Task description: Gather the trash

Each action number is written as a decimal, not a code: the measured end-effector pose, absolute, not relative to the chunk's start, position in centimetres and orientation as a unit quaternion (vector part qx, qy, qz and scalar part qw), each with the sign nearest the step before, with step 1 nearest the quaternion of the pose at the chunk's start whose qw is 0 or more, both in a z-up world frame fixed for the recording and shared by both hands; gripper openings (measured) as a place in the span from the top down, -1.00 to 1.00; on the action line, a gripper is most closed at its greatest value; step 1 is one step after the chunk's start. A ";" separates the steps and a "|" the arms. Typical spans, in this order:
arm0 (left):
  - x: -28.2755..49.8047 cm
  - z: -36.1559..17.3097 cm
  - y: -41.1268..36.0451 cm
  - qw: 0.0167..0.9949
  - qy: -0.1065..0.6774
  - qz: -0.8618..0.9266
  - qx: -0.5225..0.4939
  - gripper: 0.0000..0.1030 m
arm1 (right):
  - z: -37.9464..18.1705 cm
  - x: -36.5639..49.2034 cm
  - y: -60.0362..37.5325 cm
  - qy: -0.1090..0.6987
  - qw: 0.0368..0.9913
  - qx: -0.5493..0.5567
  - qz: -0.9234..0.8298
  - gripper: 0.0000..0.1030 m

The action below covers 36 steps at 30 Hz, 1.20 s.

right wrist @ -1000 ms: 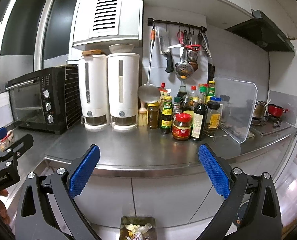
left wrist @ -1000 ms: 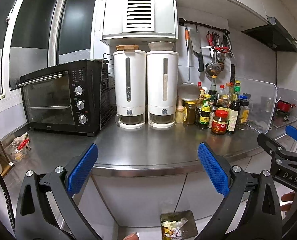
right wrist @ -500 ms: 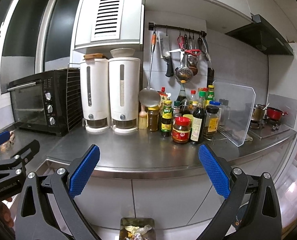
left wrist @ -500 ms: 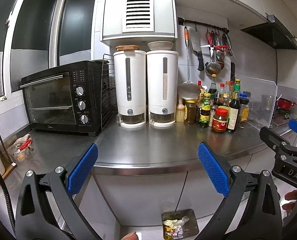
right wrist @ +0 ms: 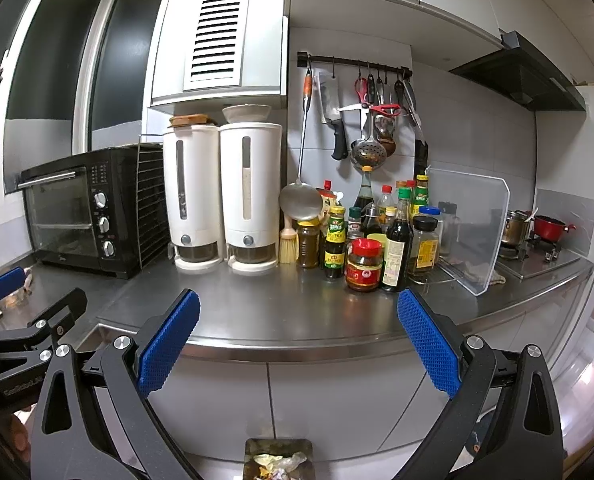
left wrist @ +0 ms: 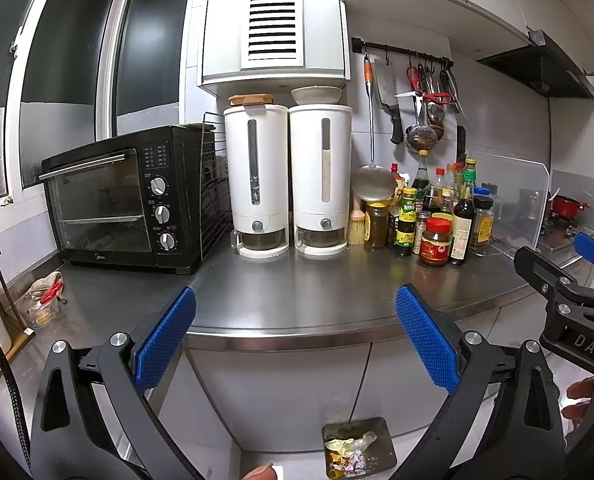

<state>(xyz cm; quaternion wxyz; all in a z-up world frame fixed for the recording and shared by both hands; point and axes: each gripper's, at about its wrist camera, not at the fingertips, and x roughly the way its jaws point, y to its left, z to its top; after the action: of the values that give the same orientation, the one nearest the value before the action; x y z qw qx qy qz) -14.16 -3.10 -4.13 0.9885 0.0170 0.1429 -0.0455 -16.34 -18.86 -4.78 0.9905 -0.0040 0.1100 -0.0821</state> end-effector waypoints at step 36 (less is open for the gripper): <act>-13.8 -3.0 -1.5 0.989 0.140 -0.054 0.007 -0.84 | -4.3 -16.7 -17.8 0.109 0.991 -0.002 -0.081 -0.94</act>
<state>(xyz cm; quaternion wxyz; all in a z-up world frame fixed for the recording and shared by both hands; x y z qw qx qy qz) -13.76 -1.54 -2.97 0.9886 0.0069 0.1403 -0.0538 -16.66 -17.85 -4.30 0.9907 -0.0017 0.1092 -0.0806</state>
